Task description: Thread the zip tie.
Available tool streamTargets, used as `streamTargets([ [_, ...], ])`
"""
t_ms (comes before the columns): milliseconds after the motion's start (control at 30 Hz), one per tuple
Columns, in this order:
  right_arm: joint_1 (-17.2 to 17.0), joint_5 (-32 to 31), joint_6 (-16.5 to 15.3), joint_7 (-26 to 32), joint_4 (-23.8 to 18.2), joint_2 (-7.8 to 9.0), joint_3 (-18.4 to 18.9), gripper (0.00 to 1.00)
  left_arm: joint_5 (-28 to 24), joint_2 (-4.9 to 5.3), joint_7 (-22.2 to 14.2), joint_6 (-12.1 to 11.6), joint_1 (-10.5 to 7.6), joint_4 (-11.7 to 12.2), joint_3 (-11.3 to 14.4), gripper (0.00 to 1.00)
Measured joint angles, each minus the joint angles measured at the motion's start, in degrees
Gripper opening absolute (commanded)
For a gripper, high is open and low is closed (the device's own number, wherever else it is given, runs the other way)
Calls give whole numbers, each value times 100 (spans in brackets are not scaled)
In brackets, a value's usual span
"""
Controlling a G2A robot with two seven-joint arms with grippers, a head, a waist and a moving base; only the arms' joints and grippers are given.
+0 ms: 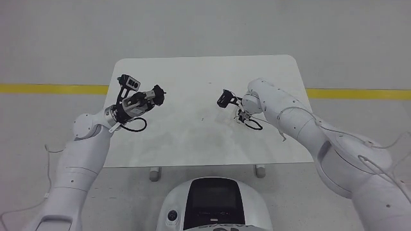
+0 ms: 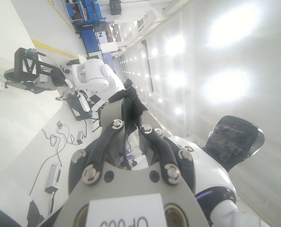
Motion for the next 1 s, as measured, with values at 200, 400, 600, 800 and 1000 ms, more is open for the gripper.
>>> streamTargets([
  [200, -4, 14, 0, 25, 130, -84, 0, 11, 0, 0, 0, 0, 0, 0, 0, 0],
  [400, -21, 17, 0, 14, 246, -167, 0, 4, 0, 0, 0, 0, 0, 0, 0, 0],
  [600, -28, 23, 0, 7, 375, -240, 0, 0, 0, 0, 0, 0, 0, 0, 0, 0],
  [800, -13, 5, 0, -38, 447, -269, 0, 0, 0, 0, 0, 0, 0, 0, 0, 0],
  [1000, -1, -5, 0, 69, 468, -304, 0, 41, 0, 0, 0, 0, 0, 0, 0, 0],
])
